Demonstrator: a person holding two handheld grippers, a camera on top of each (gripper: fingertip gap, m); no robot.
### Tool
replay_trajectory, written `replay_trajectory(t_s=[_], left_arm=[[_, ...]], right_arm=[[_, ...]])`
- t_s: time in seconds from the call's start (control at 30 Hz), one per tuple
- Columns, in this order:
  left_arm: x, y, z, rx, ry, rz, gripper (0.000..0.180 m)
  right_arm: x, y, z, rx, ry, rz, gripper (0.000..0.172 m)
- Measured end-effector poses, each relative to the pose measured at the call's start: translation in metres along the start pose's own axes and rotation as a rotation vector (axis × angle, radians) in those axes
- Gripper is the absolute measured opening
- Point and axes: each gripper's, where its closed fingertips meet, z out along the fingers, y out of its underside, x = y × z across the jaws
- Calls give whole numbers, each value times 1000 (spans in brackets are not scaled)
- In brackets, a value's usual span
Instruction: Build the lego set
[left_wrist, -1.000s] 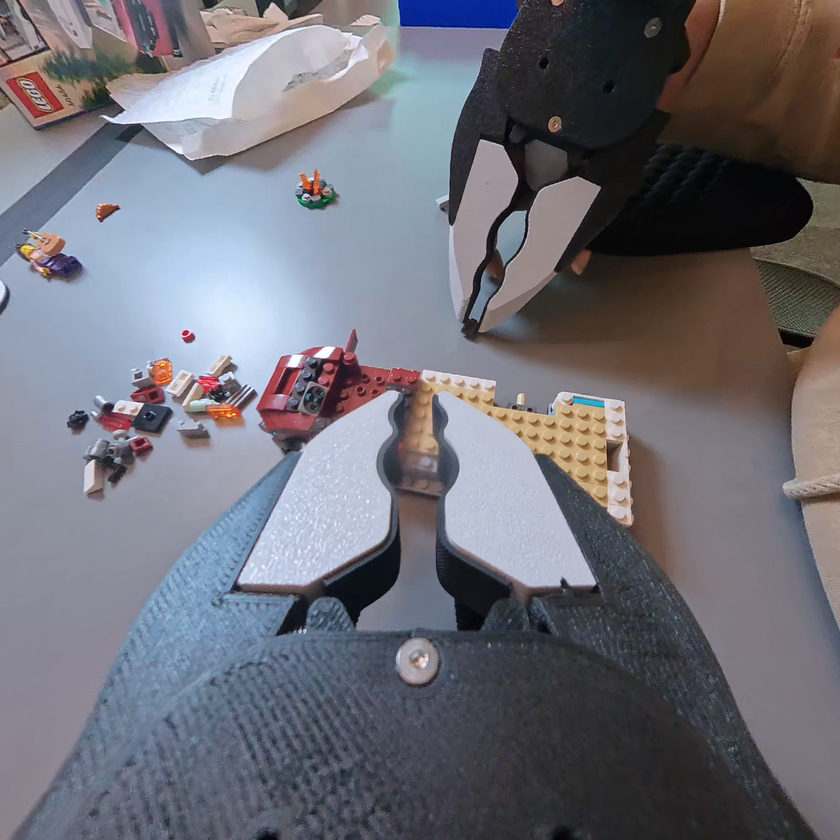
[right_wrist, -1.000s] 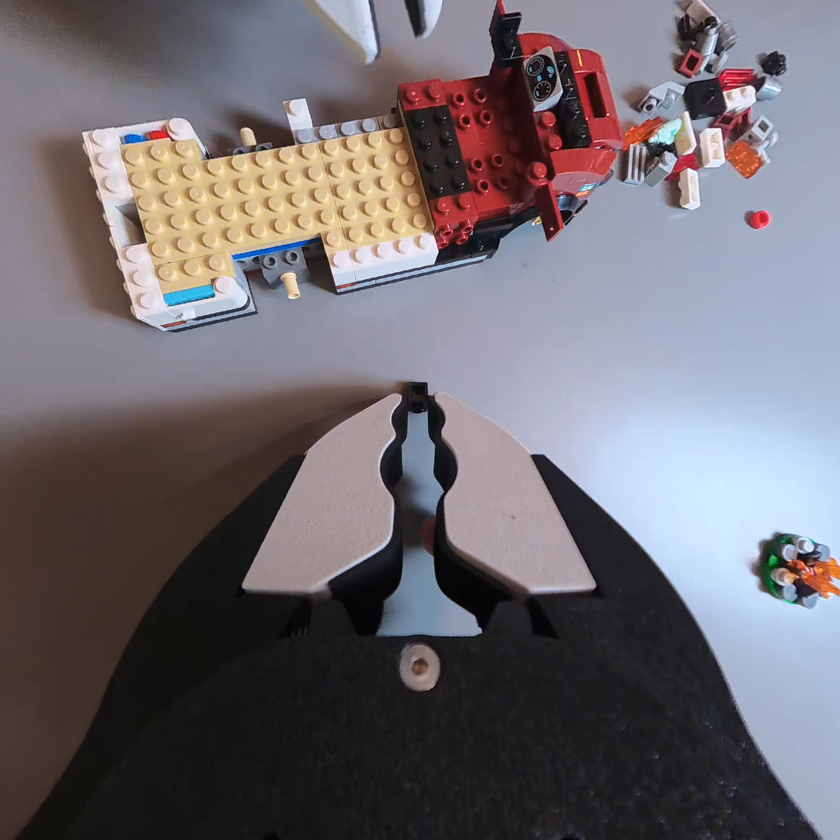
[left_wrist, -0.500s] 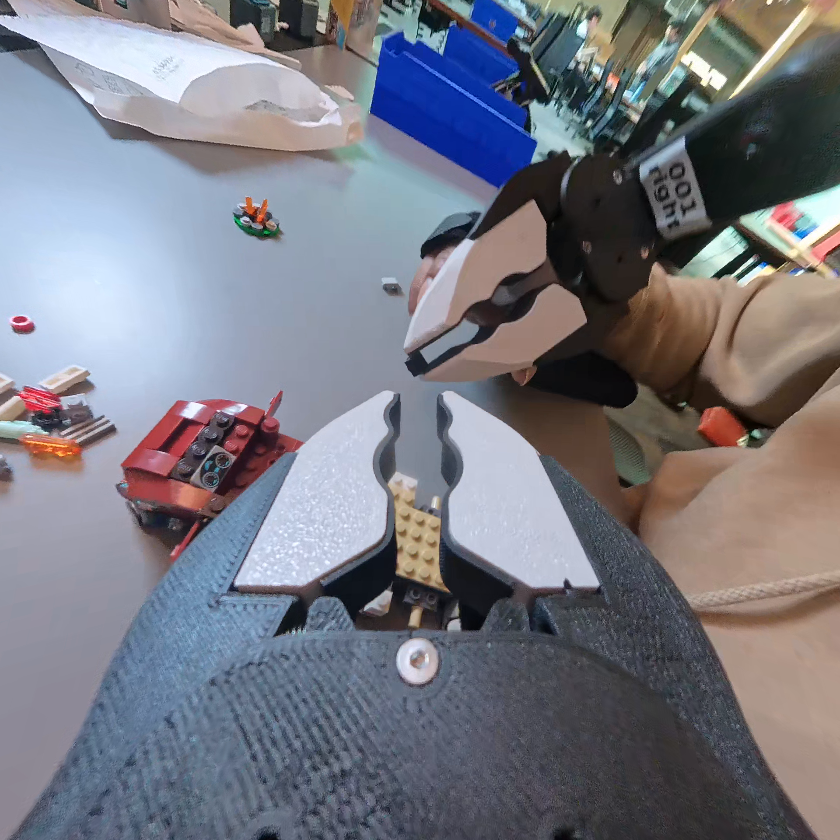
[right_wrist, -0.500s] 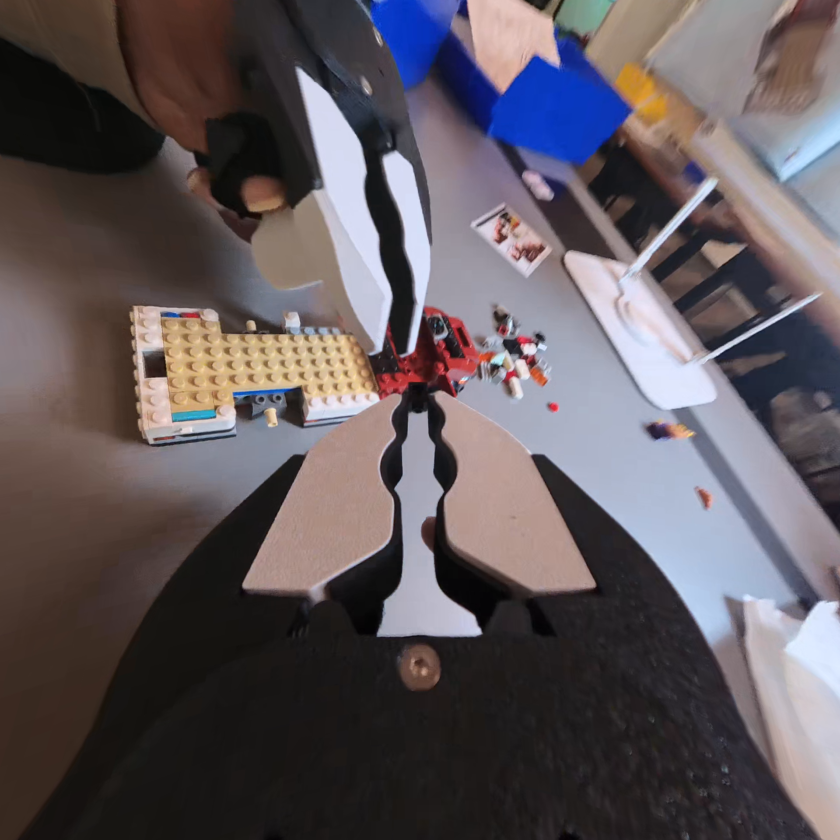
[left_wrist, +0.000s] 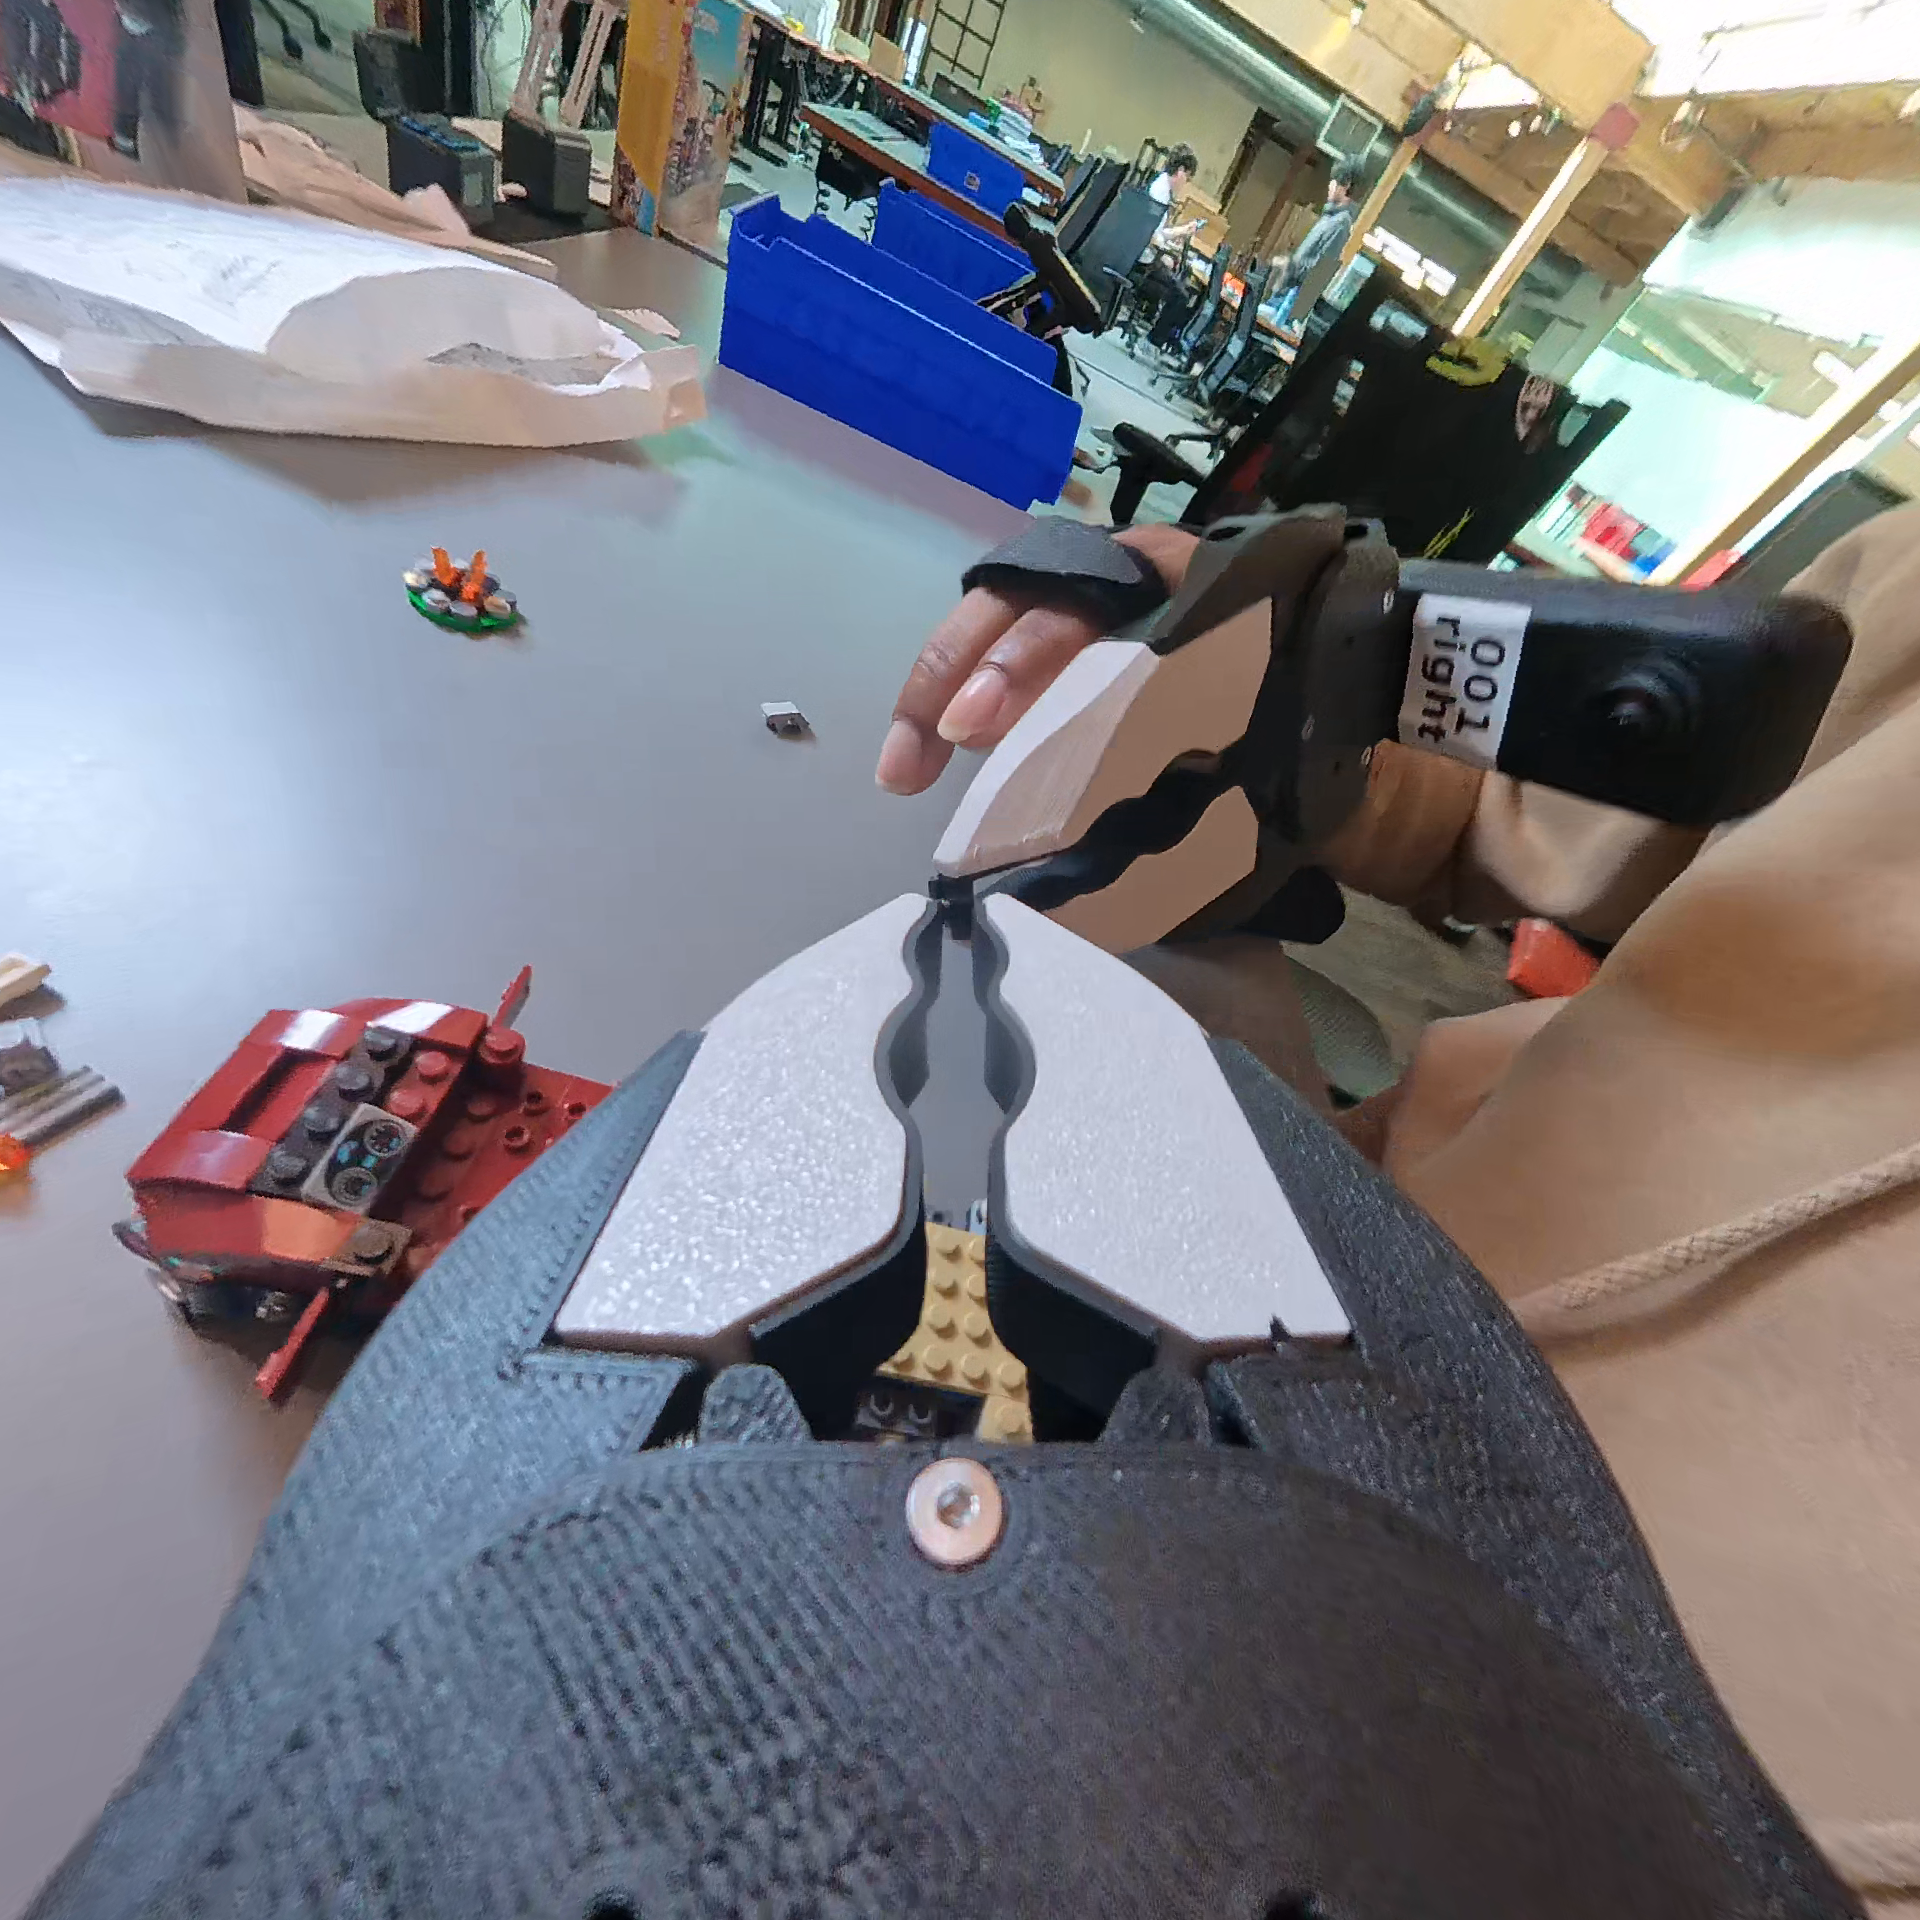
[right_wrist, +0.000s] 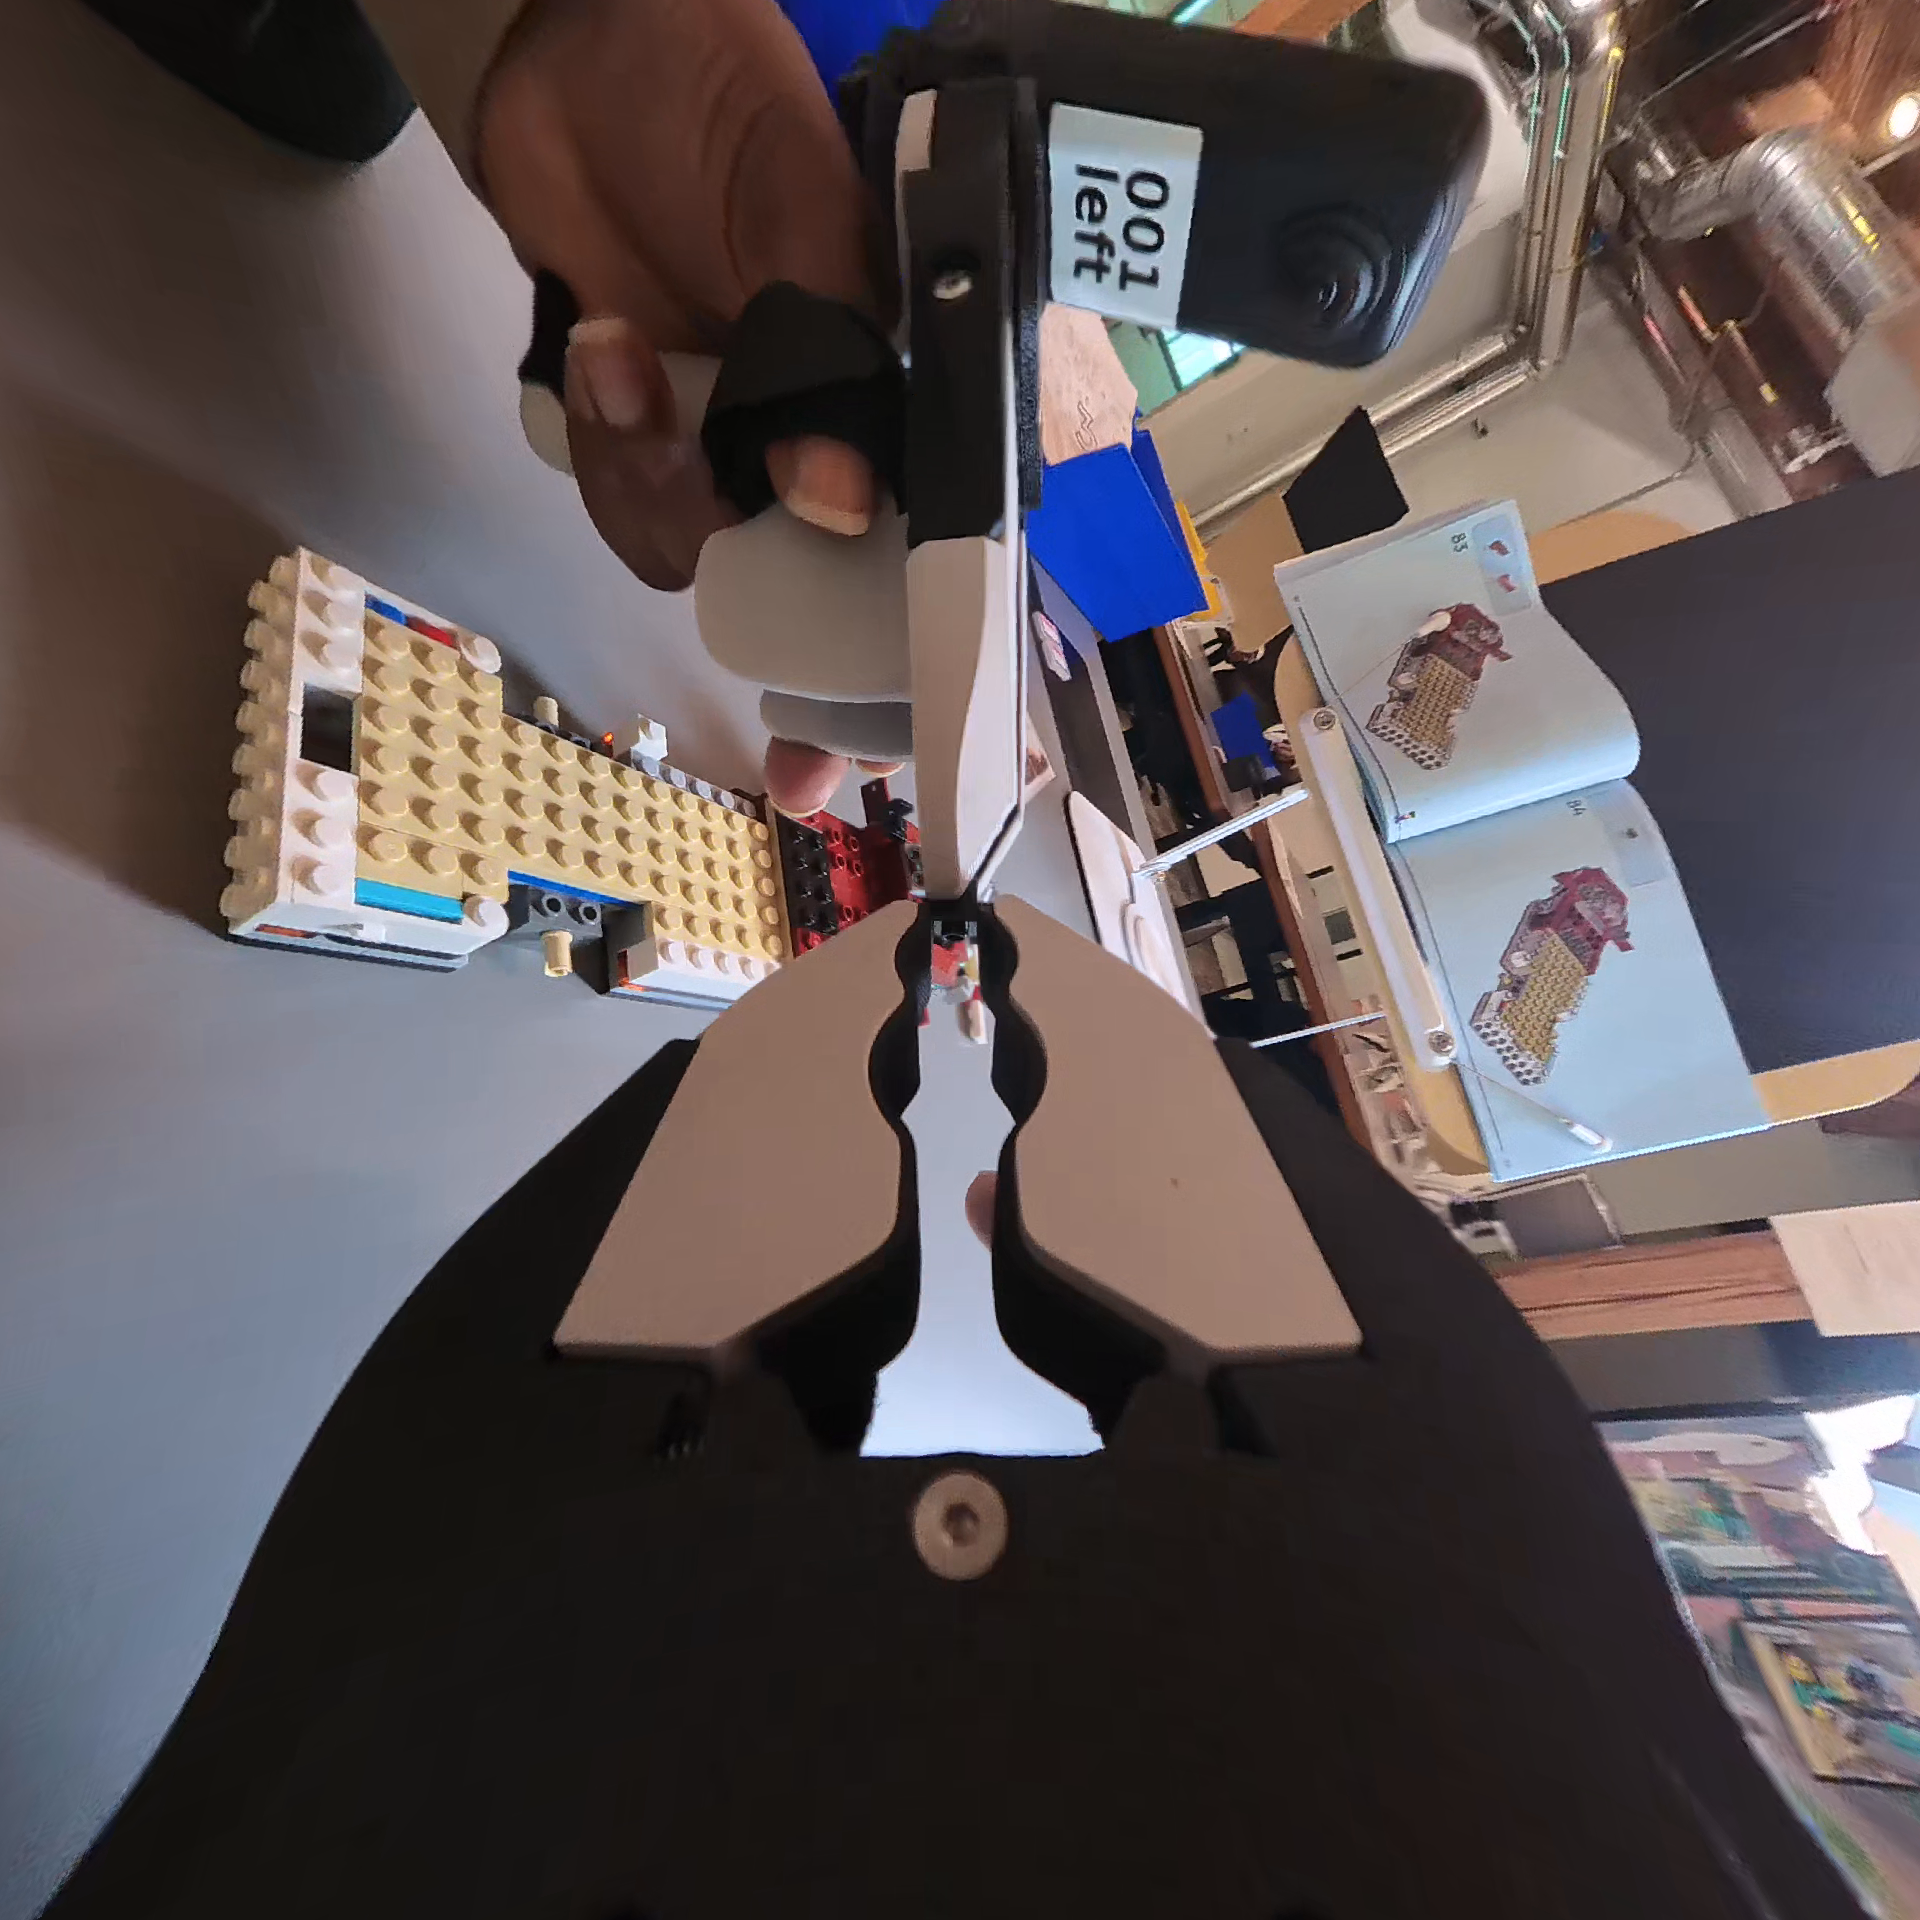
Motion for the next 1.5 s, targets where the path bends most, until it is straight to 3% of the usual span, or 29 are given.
replay_trajectory(t_s=[0.1,0.23,0.33,0.43,0.73,1.5], left_arm=[[-7,2,-4,-19,-112,286,5],[-10,7,-11,-53,-241,699,5],[-6,6,-12,-37,-271,862,5],[1,4,-12,-9,-279,959,5],[5,6,-11,6,-281,1044,5],[21,7,-9,42,-244,1116,5]], right_arm=[[-2,-1,0,44,-85,230,14],[-1,-5,-3,159,-302,708,19],[0,-9,-4,225,-419,955,18],[-3,-12,-2,249,-481,1050,15],[-8,-14,-2,275,-562,1143,8],[-9,-26,-10,367,-772,1349,10]])
